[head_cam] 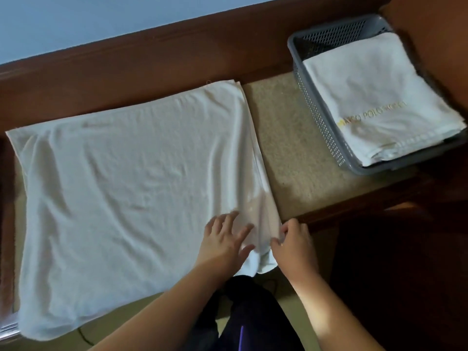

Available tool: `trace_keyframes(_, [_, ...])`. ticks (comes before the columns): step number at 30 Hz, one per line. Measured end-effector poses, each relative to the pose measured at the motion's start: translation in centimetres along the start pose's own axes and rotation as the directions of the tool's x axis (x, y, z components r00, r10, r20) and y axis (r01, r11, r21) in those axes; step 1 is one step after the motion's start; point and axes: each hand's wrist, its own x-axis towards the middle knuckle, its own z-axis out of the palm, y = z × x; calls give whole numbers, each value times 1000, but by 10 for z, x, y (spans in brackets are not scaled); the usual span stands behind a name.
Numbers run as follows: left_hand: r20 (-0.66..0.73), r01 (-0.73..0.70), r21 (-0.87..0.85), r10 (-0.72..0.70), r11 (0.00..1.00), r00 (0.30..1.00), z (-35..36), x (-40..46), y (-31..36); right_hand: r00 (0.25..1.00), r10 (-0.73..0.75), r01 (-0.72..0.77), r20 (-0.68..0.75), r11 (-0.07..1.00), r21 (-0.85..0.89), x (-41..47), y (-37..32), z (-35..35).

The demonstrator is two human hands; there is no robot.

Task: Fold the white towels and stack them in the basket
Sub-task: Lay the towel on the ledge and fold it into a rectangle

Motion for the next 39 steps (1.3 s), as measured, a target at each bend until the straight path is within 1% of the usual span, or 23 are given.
trace_keyframes(2, [-16, -104, 17, 105, 994, 994, 0, 3, 11, 995, 92, -97, 40, 987, 132, -13, 19, 9])
trace_keyframes(3, [6, -183, 50, 183, 982, 983, 0, 6, 16, 989, 129, -140, 72, 974, 181, -20, 27, 14])
trace_keyframes(5, [104, -368, 142, 356, 919, 929, 0, 14, 25, 981, 155, -179, 114, 954, 242, -32, 42, 29])
trace_keyframes(7, [207, -475, 208, 436, 855, 876, -2, 24, 33, 973, 166, -206, 157, 936, 286, -36, 50, 44])
trace_keyframes(9, [256, -532, 239, 476, 812, 841, -6, 32, 40, 958, 209, -266, 197, 904, 335, -37, 57, 56])
trace_keyframes(11, [282, -563, 282, 494, 777, 823, -12, 36, 47, 932, 281, -358, 227, 799, 482, -36, 66, 66])
trace_keyframes(14, [297, -629, 359, 555, 689, 777, -19, 43, 50, 897, 370, -410, 243, 486, 772, -41, 72, 62])
trace_keyframes(15, [284, -642, 366, 577, 674, 766, -18, 45, 49, 885, 397, -404, 244, 394, 825, -45, 73, 58])
trace_keyframes(16, [279, -652, 364, 589, 666, 758, -18, 47, 47, 875, 417, -401, 247, 336, 852, -50, 74, 54])
trace_keyframes(18, [270, -661, 357, 604, 661, 750, -20, 49, 42, 850, 450, -423, 275, 272, 864, -56, 80, 53])
trace_keyframes(19, [236, -665, 333, 624, 668, 745, -20, 49, 40, 835, 462, -444, 299, 243, 862, -59, 82, 54])
trace_keyframes(21, [152, -674, 207, 658, 709, 738, -20, 48, 40, 813, 473, -463, 338, 176, 869, -61, 85, 55])
trace_keyframes(23, [119, -640, 46, 632, 767, 766, -25, 46, 46, 821, 453, -446, 348, 126, 886, -61, 87, 56])
trace_keyframes(24, [97, -610, -7, 607, 793, 788, -26, 43, 51, 827, 445, -438, 342, 129, 890, -61, 86, 57])
trace_keyframes(26, [39, -570, -70, 573, 819, 819, -24, 36, 57, 816, 485, -452, 314, 197, 870, -62, 87, 64])
trace_keyframes(29, [58, -500, -81, 505, 862, 861, -16, 21, 61, 751, 604, -501, 266, 258, 826, -60, 91, 75])
trace_keyframes(30, [53, -438, -98, 445, 893, 894, -13, 16, 60, 745, 622, -504, 243, 284, 816, -59, 92, 76])
trace_keyframes(31, [35, -349, -123, 356, 929, 934, -11, 10, 58, 758, 616, -489, 215, 319, 812, -57, 91, 76])
trace_keyframes(33, [-20, -133, -173, 132, 976, 991, -8, -4, 47, 820, 548, -439, 167, 414, 797, -55, 89, 72])
trace_keyframes(34, [-49, -17, -193, 7, 981, 999, -8, -12, 39, 856, 497, -402, 139, 474, 783, -55, 86, 68])
trace_keyframes(35, [-72, 96, -211, -114, 973, 991, -7, -19, 29, 893, 438, -358, 106, 546, 758, -55, 82, 63])
trace_keyframes(37, [-94, 284, -237, -313, 929, 945, -7, -36, 5, 954, 299, -240, 31, 695, 678, -51, 68, 50])
trace_keyframes(39, [-57, 424, -235, -448, 875, 892, -5, -53, -23, 988, 149, -92, -50, 806, 584, -39, 50, 38])
